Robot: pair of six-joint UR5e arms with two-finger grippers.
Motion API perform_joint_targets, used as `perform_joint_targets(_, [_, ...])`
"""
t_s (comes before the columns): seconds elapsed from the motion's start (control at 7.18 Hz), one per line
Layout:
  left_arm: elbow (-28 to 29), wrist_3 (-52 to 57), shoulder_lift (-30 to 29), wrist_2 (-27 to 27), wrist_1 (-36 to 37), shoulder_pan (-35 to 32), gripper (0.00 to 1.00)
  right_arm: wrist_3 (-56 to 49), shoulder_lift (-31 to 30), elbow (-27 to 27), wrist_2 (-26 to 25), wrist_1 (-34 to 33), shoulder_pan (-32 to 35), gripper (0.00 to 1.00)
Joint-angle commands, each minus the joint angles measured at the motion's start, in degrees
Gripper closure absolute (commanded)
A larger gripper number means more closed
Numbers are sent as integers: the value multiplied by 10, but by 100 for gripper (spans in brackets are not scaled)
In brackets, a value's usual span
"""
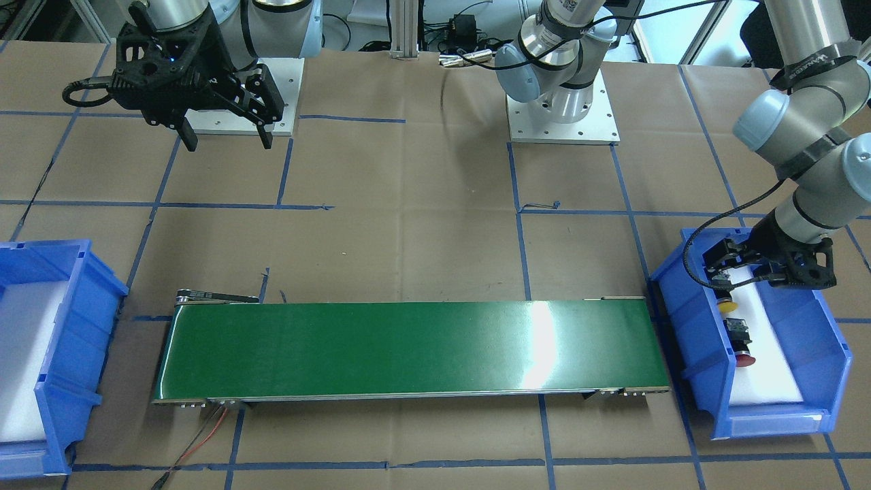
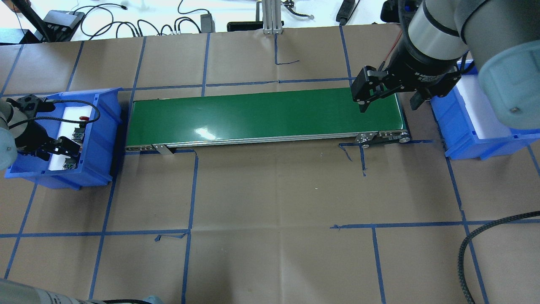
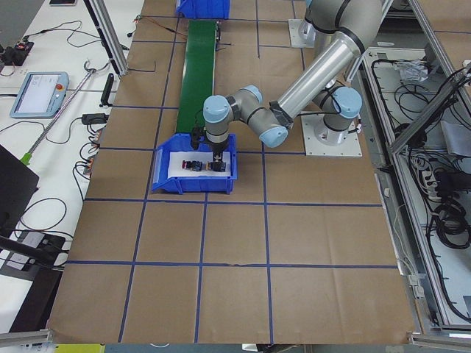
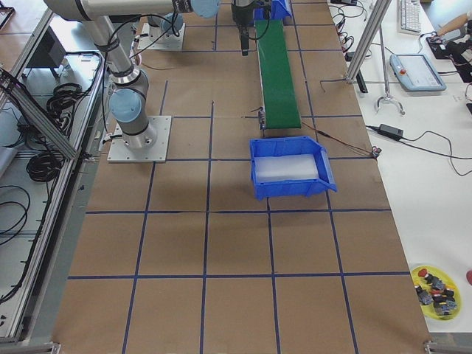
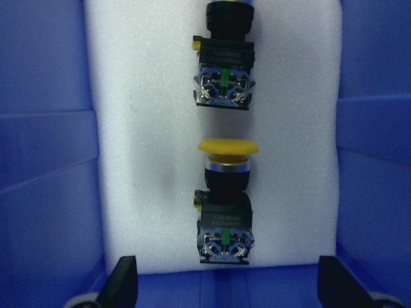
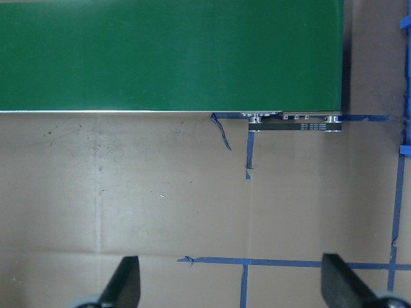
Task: Transport two buttons from left to right
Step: 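Lower the left gripper and grasp the yellow-capped button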
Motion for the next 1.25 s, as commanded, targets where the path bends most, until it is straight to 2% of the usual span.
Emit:
perform_joint_targets(0.0, [-2,1,-27,-1,29,-3,1,0,2,1,-1,0,0,0])
perform_joint_targets(0.28, [-2,0,-49,0,48,-3,1,0,3,1,-1,0,0,0])
perform_joint_targets(0.42, [-1,0,-50,0,51,-3,4,0,3,1,-1,0,0,0])
perform_joint_targets(0.56, [0,-3,-50,-2,51,-3,25,1,1,1,-1,1,0,0])
perform_joint_targets(0.84, [1,-28,-42,-3,51,-3,74,1,-1,1,-1,2,0,0])
perform_joint_targets(0.97, [4,-39,-39,-3,49,-4,88,1,-1,0,0,3,0,0])
perform_joint_targets(1.11, [10,-41,-32,-11,45,-4,97,0,-1,0,0,2,0,0])
